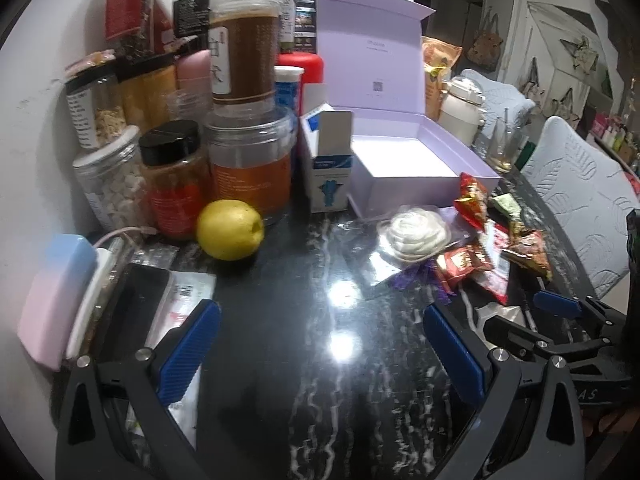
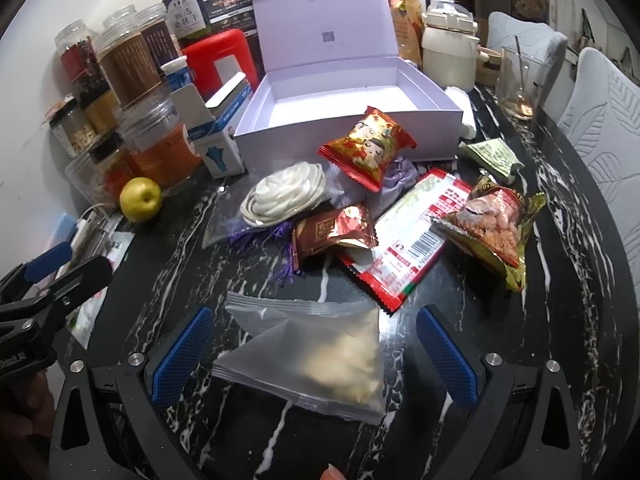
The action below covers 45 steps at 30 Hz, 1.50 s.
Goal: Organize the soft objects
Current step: 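Lower the left tool onto the clear zip bag and grasp it, then lift the zip bag with the left tool while the right tool grasps the small red-brown candy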
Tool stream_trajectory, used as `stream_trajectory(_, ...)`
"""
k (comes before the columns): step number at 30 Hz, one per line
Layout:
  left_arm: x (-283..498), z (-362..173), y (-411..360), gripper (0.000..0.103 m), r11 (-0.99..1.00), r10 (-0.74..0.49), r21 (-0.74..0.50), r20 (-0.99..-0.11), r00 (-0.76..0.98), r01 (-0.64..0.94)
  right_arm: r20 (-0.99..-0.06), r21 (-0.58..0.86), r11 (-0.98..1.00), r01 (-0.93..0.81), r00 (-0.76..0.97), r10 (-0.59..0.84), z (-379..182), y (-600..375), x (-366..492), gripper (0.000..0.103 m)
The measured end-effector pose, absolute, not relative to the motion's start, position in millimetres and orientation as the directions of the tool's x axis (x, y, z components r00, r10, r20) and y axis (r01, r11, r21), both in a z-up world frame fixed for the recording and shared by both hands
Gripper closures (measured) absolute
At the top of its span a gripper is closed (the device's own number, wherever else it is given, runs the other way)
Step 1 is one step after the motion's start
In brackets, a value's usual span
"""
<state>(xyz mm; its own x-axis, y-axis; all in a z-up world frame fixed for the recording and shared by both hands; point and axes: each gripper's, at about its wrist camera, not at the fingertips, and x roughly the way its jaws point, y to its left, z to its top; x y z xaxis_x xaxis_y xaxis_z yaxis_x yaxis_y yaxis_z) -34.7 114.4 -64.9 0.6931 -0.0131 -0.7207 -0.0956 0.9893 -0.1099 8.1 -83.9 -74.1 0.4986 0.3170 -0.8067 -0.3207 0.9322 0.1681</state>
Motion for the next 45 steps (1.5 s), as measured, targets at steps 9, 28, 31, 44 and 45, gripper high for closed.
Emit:
stream_trajectory(9, -25.0, -65.1, 73.5, 0.0, 0.984, -0.147, -0.173, -0.714, 0.684, 0.031, -0.785, 0.129, 0.942, -0.31, 0.549, 0.288, -54.9, -114.4, -7.5, 0.0)
stream_trajectory(28, 8.7, -108.0, -32.8, 0.0, 0.96, -0.278, -0.22, -0.807, 0.522, 0.173, -0.789, 0.085, 0.991, -0.102, 0.601, 0.129, -59.1, -218.6, -9.0, 0.0)
stream_trajectory(31, 14.7, -117.9, -36.5, 0.002, 0.969, -0.246, -0.192, -0.831, 0.498, 0.158, -0.791, 0.081, 0.993, -0.088, 0.601, 0.117, -61.3, -225.1, -9.1, 0.0)
stream_trajectory(44, 11.5, -118.6, -24.2, 0.037, 0.971, -0.235, -0.167, -0.796, 0.558, 0.17, -0.786, 0.097, 0.991, -0.091, 0.604, 0.132, -59.9, -227.2, -7.7, 0.0)
stream_trajectory(45, 10.5, -117.0, -22.0, 0.037, 0.972, -0.231, -0.167, -0.792, 0.565, 0.164, -0.786, 0.103, 0.99, -0.096, 0.603, 0.141, -59.7, -225.6, -6.6, 0.0)
